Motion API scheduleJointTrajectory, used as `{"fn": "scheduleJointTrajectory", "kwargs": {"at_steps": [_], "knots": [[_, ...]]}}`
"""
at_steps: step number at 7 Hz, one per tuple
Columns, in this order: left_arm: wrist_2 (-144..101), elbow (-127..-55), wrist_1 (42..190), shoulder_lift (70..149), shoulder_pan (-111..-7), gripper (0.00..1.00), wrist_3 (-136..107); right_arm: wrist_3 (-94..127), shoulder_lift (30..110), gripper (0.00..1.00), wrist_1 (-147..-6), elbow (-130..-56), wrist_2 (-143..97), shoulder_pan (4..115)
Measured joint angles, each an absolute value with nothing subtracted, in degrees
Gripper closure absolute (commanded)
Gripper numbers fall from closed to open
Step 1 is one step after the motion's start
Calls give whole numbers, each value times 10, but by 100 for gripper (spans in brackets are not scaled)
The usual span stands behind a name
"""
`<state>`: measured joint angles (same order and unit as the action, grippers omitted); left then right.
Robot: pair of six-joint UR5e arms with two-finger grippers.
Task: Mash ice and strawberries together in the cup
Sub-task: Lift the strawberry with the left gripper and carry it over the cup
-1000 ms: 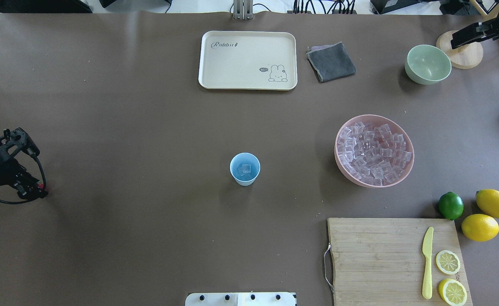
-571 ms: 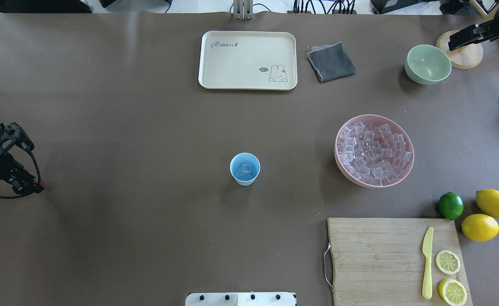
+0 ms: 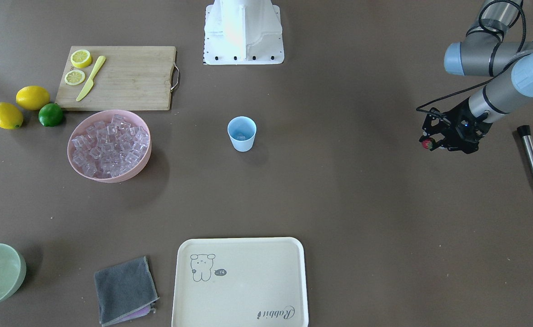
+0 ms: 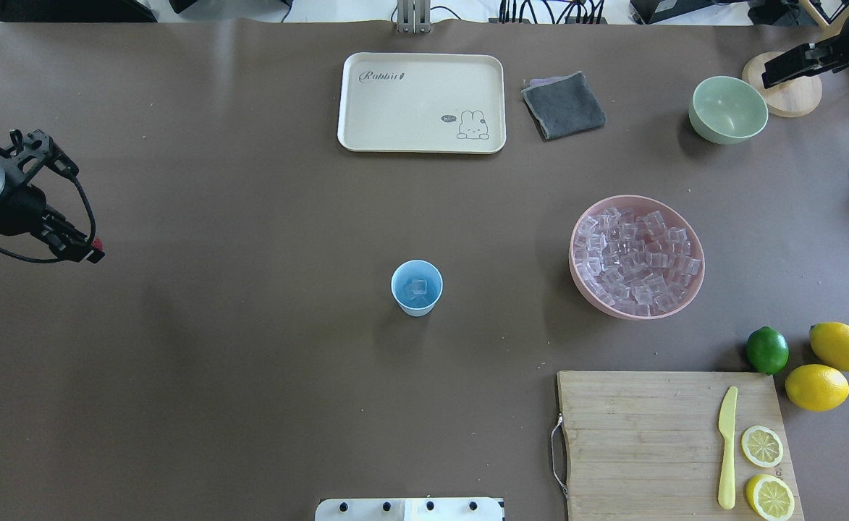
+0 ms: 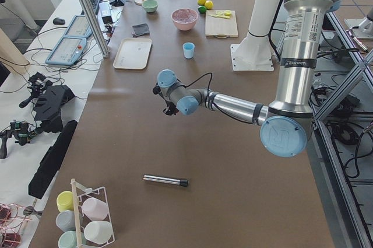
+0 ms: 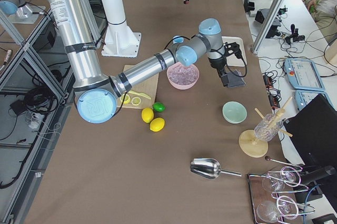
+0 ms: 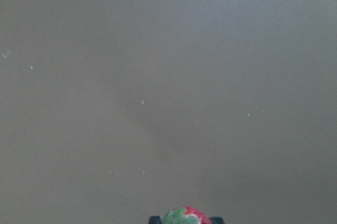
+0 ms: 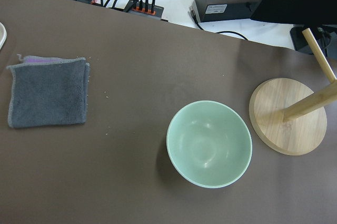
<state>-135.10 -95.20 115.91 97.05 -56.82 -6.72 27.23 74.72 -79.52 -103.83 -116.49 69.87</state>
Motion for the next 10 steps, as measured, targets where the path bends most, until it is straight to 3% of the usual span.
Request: {"fn": "scheduleJointTrajectory", "kwargs": {"at_steps": [6,10], "knots": [[-1386,-941,1100,1181,-569,100,-173,274,745,1,-795,-1040,-1177,699],[-1377,-916,1131,1260,-506,100,-262,269,739,1,-795,-1037,-1172,699]]}}
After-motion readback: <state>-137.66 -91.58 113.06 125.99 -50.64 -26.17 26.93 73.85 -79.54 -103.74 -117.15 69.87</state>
